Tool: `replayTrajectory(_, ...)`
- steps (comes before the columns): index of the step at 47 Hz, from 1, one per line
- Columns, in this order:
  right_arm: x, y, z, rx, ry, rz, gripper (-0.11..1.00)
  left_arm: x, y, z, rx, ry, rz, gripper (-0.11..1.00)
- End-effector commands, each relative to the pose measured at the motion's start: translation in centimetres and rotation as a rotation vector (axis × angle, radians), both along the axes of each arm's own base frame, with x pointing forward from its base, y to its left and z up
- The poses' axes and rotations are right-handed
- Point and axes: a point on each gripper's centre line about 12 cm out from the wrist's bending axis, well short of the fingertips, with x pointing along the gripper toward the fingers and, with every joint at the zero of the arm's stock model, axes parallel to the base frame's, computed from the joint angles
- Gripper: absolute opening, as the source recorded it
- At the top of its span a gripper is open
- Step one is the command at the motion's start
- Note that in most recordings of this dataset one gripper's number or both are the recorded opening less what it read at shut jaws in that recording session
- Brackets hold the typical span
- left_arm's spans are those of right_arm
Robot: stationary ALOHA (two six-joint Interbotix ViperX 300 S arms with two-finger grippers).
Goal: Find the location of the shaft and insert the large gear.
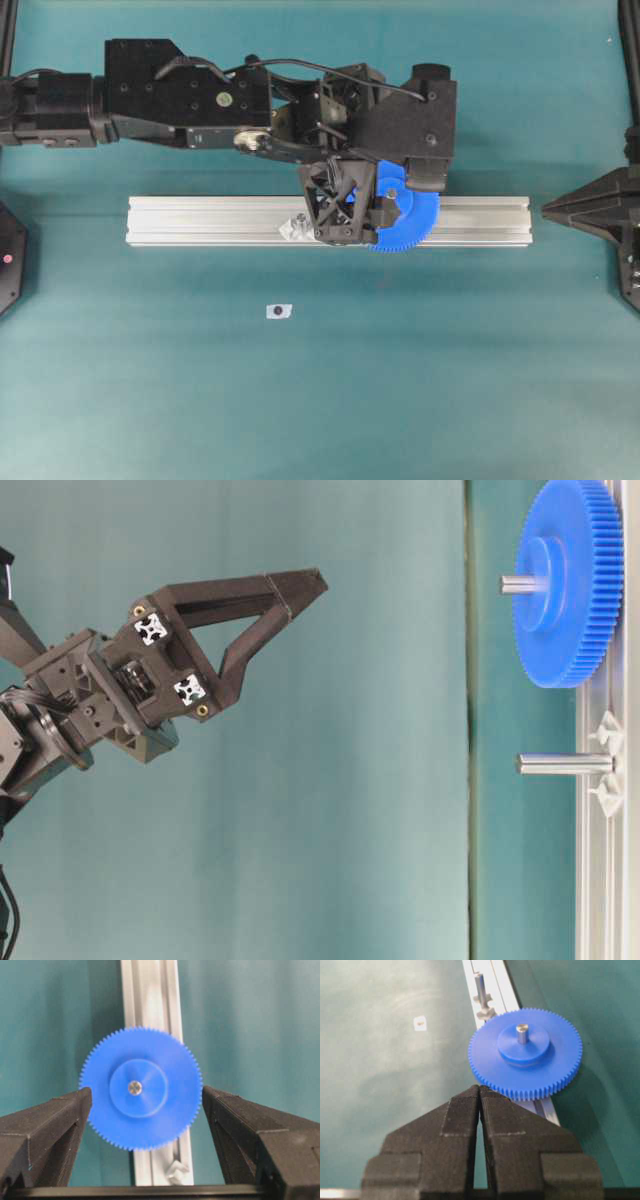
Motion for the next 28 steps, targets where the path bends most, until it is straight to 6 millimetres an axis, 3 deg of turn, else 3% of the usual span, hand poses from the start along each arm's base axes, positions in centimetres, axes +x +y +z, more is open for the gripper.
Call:
replayTrajectory(1,0.15,-0.06,0.31,0.005,-0.007,-0.005,0.06,-0.22,-0.14,2.37,0.007,-0.06,-0.002,0.87)
replayTrajectory(28,0.11,-0.04,0.06,0.006,0.0,-0.004,0.06,-0.22,-0.14,2.11,0.005,-0.049,-0.001,0.87)
